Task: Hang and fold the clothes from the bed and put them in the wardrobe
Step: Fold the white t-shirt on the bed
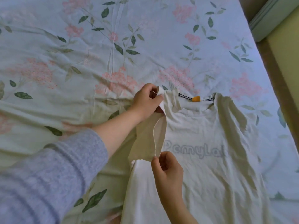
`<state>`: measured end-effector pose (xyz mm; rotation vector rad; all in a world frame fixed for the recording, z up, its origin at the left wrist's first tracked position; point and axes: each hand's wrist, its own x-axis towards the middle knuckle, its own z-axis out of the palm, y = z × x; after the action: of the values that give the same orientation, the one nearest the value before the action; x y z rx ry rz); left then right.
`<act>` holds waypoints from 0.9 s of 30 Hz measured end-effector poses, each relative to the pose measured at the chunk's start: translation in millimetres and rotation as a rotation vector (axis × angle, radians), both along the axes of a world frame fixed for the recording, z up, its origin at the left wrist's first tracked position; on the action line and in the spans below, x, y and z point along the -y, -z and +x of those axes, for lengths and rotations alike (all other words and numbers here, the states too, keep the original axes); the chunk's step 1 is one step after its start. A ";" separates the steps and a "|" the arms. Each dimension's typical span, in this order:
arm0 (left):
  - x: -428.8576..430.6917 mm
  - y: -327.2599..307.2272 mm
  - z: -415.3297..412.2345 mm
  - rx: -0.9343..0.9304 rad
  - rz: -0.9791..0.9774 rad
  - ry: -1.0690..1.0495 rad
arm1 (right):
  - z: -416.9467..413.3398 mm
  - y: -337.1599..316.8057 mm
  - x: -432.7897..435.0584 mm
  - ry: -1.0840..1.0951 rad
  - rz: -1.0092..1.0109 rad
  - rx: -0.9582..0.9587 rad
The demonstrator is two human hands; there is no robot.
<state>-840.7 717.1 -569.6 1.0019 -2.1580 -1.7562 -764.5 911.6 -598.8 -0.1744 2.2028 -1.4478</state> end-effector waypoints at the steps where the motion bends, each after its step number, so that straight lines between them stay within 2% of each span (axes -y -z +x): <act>1: -10.0 -2.5 -4.9 -0.008 0.127 0.028 | -3.8 0.9 -7.1 0.017 0.009 0.024; 3: -24.8 -0.6 -10.6 -0.016 0.329 0.048 | -11.7 5.8 -21.7 0.021 0.066 0.086; 4: -29.6 4.1 -11.6 0.001 0.338 0.040 | -15.7 9.1 -30.4 0.023 0.102 0.122; 8: -44.4 29.6 -2.0 0.154 0.091 0.019 | -30.0 21.2 -66.9 0.076 0.190 0.201; 15: -95.9 52.4 2.5 0.249 0.005 0.167 | -56.9 27.3 -117.9 0.134 0.195 0.146; 23: -163.2 49.0 -60.8 0.192 -0.113 0.352 | -161.7 9.8 -190.0 0.279 0.271 -0.101; 27: -203.0 48.6 -103.0 0.148 -0.174 0.419 | -219.6 13.4 -231.6 0.325 0.316 -0.147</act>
<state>-943.7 920.1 -618.2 0.6932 -2.7205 -1.6512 -984.1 1143.2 -612.3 0.2000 2.6410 -1.2511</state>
